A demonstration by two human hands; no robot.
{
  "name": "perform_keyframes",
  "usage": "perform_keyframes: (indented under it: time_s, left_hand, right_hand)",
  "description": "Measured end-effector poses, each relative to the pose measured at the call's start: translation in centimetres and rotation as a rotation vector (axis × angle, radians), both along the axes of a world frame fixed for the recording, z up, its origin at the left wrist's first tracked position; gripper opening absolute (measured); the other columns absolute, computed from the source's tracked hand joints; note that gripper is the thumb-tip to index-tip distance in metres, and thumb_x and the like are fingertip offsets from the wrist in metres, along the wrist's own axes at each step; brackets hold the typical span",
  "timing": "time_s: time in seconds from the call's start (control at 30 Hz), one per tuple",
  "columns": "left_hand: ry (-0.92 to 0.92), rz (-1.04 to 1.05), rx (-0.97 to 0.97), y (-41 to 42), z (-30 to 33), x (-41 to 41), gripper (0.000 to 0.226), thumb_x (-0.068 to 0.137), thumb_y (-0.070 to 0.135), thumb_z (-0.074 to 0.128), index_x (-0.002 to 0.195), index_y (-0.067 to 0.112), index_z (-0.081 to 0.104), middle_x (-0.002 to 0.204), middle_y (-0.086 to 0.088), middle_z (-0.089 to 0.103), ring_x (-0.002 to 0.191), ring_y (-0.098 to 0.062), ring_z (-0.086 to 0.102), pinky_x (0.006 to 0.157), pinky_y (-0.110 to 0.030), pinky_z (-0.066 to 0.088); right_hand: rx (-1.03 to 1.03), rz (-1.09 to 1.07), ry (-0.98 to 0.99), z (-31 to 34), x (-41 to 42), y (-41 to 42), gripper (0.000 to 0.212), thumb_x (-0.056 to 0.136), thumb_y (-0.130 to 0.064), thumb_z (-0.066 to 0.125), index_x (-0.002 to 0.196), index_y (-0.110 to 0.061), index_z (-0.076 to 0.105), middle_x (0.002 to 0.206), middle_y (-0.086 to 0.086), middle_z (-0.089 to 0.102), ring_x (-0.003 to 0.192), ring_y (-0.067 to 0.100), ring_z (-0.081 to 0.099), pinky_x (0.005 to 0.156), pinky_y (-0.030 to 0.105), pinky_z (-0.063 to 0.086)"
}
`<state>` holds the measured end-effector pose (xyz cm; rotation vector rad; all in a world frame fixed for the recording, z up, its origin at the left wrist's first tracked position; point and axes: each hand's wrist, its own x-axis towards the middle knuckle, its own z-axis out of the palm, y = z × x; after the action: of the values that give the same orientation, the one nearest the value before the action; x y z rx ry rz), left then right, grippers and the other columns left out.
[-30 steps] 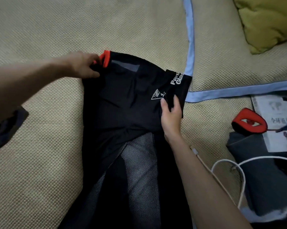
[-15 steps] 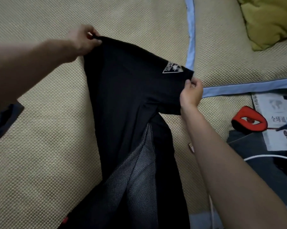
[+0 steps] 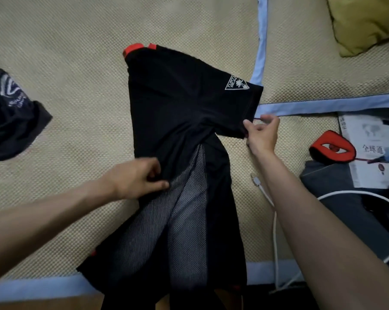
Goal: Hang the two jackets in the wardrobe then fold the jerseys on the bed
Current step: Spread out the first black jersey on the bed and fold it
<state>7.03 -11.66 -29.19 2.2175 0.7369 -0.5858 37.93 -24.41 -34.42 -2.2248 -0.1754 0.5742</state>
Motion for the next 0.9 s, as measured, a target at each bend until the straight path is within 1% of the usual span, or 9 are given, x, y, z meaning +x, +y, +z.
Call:
perform_keyframes:
  time_s: [0.1, 0.2, 0.27, 0.43, 0.53, 0.63, 0.73, 0.8, 0.9]
  left_hand:
    - [0.143, 0.005, -0.076, -3.5, -0.9, -3.7, 0.053, 0.074, 0.077, 0.063, 0.094, 0.029, 0.052, 0.087, 0.012, 0.062, 0.078, -0.008, 0.061, 0.072, -0.031, 0.051]
    - [0.228, 0.007, -0.228, -5.5, -1.8, -6.6, 0.058, 0.068, 0.084, 0.061, 0.094, 0.032, 0.061, 0.088, 0.017, 0.068, 0.081, 0.001, 0.064, 0.075, -0.021, 0.051]
    - [0.191, 0.040, -0.280, -6.8, -2.2, -8.2, 0.070, 0.063, 0.088, 0.059, 0.096, 0.028, 0.069, 0.087, 0.016, 0.072, 0.081, 0.002, 0.067, 0.078, -0.025, 0.054]
    - [-0.013, 0.199, -0.457, -10.2, 0.2, -8.9, 0.056, 0.076, 0.072, 0.065, 0.109, 0.026, 0.069, 0.102, 0.014, 0.075, 0.095, -0.002, 0.070, 0.090, -0.030, 0.055]
    - [-0.050, 0.176, -0.436, -12.5, 2.3, -8.0, 0.033, 0.093, 0.046, 0.066, 0.118, 0.025, 0.061, 0.113, 0.013, 0.071, 0.105, -0.007, 0.067, 0.099, -0.037, 0.052]
    - [-0.073, 0.209, -0.184, -15.2, 4.0, -7.1, 0.027, 0.095, 0.046, 0.061, 0.112, 0.026, 0.052, 0.102, 0.007, 0.070, 0.097, -0.019, 0.068, 0.087, -0.040, 0.053]
    - [-0.076, 0.188, 0.005, -18.6, 5.2, -6.2, 0.023, 0.093, 0.049, 0.056, 0.098, 0.031, 0.041, 0.080, 0.007, 0.064, 0.079, -0.022, 0.066, 0.069, -0.038, 0.050]
    - [-0.093, 0.173, -0.047, -20.7, 5.5, -5.5, 0.024, 0.090, 0.045, 0.058, 0.105, 0.031, 0.046, 0.083, 0.008, 0.067, 0.079, -0.018, 0.066, 0.070, -0.039, 0.052]
    - [-0.105, 0.212, -0.290, -23.1, 5.1, -5.4, 0.041, 0.086, 0.030, 0.066, 0.122, 0.028, 0.048, 0.088, 0.004, 0.070, 0.077, -0.016, 0.068, 0.072, -0.041, 0.056]
  right_hand:
    - [-0.048, 0.063, -0.052, 1.8, -2.3, -2.4, 0.039, 0.089, -0.039, 0.074, 0.110, -0.022, 0.047, 0.095, 0.002, 0.064, 0.075, 0.009, 0.059, 0.066, 0.025, 0.046]
    - [-0.100, 0.196, 0.055, 2.2, -6.7, -6.3, 0.037, 0.086, -0.051, 0.072, 0.104, -0.023, 0.057, 0.090, -0.006, 0.067, 0.079, 0.011, 0.065, 0.073, 0.030, 0.051]
    - [-0.146, 0.275, 0.123, 1.6, -10.0, -9.3, 0.037, 0.083, -0.051, 0.077, 0.099, -0.022, 0.060, 0.087, -0.008, 0.067, 0.078, 0.009, 0.066, 0.076, 0.027, 0.053]
    - [-0.172, 0.462, 0.077, 2.0, -16.1, -13.4, 0.021, 0.084, -0.038, 0.079, 0.086, -0.024, 0.064, 0.091, -0.005, 0.064, 0.075, 0.004, 0.057, 0.076, 0.026, 0.051]
    - [-0.232, 0.556, 0.080, 4.3, -18.8, -13.6, 0.026, 0.089, -0.050, 0.070, 0.089, -0.025, 0.066, 0.092, -0.007, 0.060, 0.075, 0.002, 0.054, 0.071, 0.024, 0.047]
    - [-0.116, 0.423, 0.369, 6.7, -21.0, -13.8, 0.046, 0.093, -0.063, 0.057, 0.093, -0.019, 0.069, 0.078, -0.005, 0.070, 0.068, 0.009, 0.064, 0.067, 0.026, 0.049]
    - [-0.002, 0.354, 0.867, 7.5, -22.1, -14.0, 0.056, 0.093, -0.062, 0.058, 0.108, -0.010, 0.072, 0.092, 0.009, 0.077, 0.083, 0.024, 0.075, 0.076, 0.035, 0.059]
    - [0.050, 0.318, 1.053, 7.1, -22.4, -14.6, 0.047, 0.089, -0.050, 0.071, 0.105, -0.006, 0.069, 0.090, 0.008, 0.074, 0.088, 0.025, 0.073, 0.081, 0.040, 0.060]
    - [0.061, 0.294, 0.967, 6.4, -22.2, -15.6, 0.008, 0.088, -0.014, 0.070, 0.088, -0.009, 0.065, 0.075, 0.006, 0.066, 0.078, 0.024, 0.066, 0.066, 0.032, 0.055]
